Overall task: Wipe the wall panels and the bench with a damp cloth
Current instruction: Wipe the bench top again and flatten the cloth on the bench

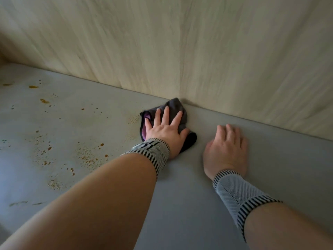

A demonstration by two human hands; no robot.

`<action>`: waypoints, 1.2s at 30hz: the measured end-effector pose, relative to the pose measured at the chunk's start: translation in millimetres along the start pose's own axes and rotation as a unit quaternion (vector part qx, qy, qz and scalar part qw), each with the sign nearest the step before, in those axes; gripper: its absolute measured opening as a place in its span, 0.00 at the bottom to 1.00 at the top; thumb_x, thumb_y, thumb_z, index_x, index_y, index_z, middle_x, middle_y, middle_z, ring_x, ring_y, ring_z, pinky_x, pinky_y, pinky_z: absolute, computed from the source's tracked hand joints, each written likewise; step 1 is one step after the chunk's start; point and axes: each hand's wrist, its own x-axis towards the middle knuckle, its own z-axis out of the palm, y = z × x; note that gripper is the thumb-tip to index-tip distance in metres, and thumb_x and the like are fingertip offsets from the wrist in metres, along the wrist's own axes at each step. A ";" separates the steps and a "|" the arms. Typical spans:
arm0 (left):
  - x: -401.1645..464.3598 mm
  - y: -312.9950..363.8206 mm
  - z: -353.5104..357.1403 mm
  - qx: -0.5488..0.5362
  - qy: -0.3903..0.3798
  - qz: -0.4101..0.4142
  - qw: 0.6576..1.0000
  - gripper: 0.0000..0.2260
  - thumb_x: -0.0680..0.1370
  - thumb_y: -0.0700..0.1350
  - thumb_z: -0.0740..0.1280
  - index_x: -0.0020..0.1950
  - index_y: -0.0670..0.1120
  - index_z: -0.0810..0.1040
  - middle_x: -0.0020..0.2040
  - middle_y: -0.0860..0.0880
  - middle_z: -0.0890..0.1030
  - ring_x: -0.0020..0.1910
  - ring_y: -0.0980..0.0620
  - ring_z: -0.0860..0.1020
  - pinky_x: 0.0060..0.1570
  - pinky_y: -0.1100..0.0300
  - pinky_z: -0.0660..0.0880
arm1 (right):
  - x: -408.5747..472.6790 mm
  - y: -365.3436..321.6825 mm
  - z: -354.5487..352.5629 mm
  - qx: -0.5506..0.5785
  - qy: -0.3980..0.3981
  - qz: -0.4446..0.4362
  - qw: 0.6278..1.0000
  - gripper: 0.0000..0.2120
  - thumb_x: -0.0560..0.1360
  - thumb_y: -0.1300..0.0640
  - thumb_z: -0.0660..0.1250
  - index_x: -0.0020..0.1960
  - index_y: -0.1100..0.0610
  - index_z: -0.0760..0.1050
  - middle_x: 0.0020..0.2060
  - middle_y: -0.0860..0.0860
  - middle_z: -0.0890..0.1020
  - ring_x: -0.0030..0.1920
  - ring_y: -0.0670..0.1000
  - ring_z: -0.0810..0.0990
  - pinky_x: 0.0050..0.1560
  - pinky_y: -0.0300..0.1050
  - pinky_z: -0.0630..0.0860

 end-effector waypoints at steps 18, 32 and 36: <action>17.1 24.9 -3.5 0.020 -0.003 0.142 0.990 0.25 0.82 0.60 0.50 0.79 0.63 0.50 0.81 0.57 0.46 0.80 0.51 0.41 0.76 0.40 0.39 | 1.8 0.4 2.8 -0.007 -0.012 -0.008 1.000 0.28 0.79 0.50 0.49 0.78 0.57 0.54 0.78 0.55 0.56 0.78 0.58 0.49 0.76 0.55 0.47; -38.2 22.9 6.6 -0.036 -0.002 0.137 0.990 0.23 0.83 0.50 0.54 0.77 0.63 0.57 0.80 0.59 0.50 0.79 0.53 0.42 0.75 0.45 0.38 | 2.4 -1.8 4.3 0.009 0.013 -0.008 1.000 0.24 0.75 0.53 0.59 0.68 0.62 0.70 0.69 0.60 0.71 0.70 0.63 0.65 0.67 0.60 0.62; -18.5 29.5 4.0 -0.007 -0.002 0.147 0.989 0.23 0.83 0.53 0.52 0.78 0.63 0.54 0.81 0.58 0.48 0.80 0.51 0.42 0.76 0.42 0.39 | 1.7 0.6 4.0 -0.009 -0.013 -0.016 1.000 0.26 0.79 0.50 0.55 0.74 0.59 0.61 0.74 0.56 0.62 0.75 0.60 0.56 0.72 0.58 0.56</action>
